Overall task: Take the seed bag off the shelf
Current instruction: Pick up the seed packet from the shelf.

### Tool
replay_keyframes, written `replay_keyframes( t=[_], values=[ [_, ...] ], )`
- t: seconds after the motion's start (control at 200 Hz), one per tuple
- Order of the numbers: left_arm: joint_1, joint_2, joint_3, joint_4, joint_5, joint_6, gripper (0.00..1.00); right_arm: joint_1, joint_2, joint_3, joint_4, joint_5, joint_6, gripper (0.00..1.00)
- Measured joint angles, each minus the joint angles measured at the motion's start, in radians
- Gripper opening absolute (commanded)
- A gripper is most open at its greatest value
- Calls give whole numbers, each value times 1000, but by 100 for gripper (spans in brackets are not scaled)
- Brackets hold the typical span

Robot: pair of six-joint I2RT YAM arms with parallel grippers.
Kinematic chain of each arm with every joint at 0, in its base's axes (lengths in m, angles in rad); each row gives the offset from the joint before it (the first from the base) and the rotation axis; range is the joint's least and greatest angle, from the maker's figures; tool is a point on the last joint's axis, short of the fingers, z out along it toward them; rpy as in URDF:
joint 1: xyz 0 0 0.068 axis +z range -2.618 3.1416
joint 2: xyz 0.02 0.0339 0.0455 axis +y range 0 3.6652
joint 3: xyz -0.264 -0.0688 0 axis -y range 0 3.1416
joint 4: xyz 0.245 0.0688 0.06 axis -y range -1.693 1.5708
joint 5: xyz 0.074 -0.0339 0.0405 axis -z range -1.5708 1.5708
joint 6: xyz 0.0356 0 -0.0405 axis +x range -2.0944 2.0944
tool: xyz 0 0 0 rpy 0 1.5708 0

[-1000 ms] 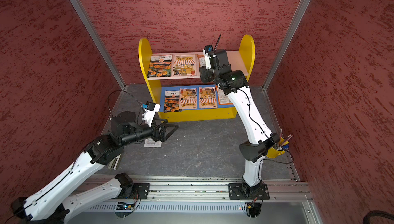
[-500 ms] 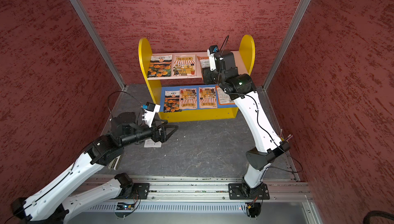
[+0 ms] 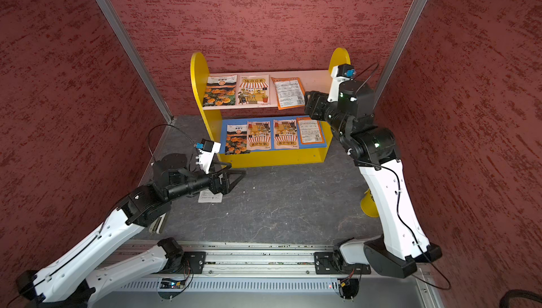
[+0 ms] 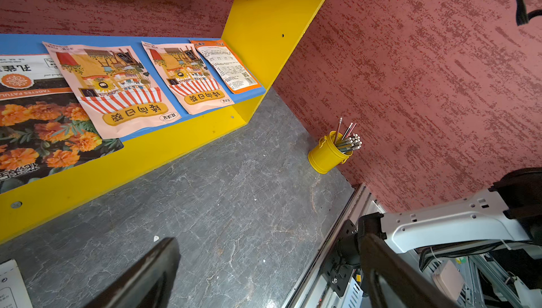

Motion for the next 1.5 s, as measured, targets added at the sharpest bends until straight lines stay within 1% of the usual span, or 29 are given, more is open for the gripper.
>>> replay_keyframes(
  t=[0.105, 0.21, 0.311, 0.411, 0.606, 0.927, 1.072, 1.222, 1.308, 1.408, 1.503],
  values=[
    [0, 0, 0, 8, 0, -1, 100, -56, -66, -133, 73, -53, 92, 65],
    [0, 0, 0, 10, 1, -2, 100, -100, -105, -282, 168, -144, 198, 65],
    [0, 0, 0, 10, 3, -5, 100, -122, -95, -388, 269, -235, 290, 64],
    [0, 0, -1, 10, 3, -11, 100, -128, -56, -438, 353, -309, 359, 63],
    [0, -13, -15, 12, 1, -13, 100, -129, 0, -448, 473, -402, 437, 59],
    [0, -17, -20, 11, -4, -16, 100, -134, 32, -443, 557, -447, 486, 43],
    [0, -19, -20, 11, -8, -16, 100, -135, 41, -441, 556, -463, 497, 31],
    [0, -25, -20, 11, -9, -17, 100, -142, 45, -437, 560, -465, 502, 14],
    [0, -26, -20, 12, -8, -19, 100, -148, 45, -437, 561, -465, 505, 6],
    [0, -24, -20, 27, 1, -31, 100, -155, 45, -437, 568, -464, 502, 0],
    [0, -14, -20, 72, 26, -48, 100, -163, 40, -439, 581, -465, 500, 0]
  ],
)
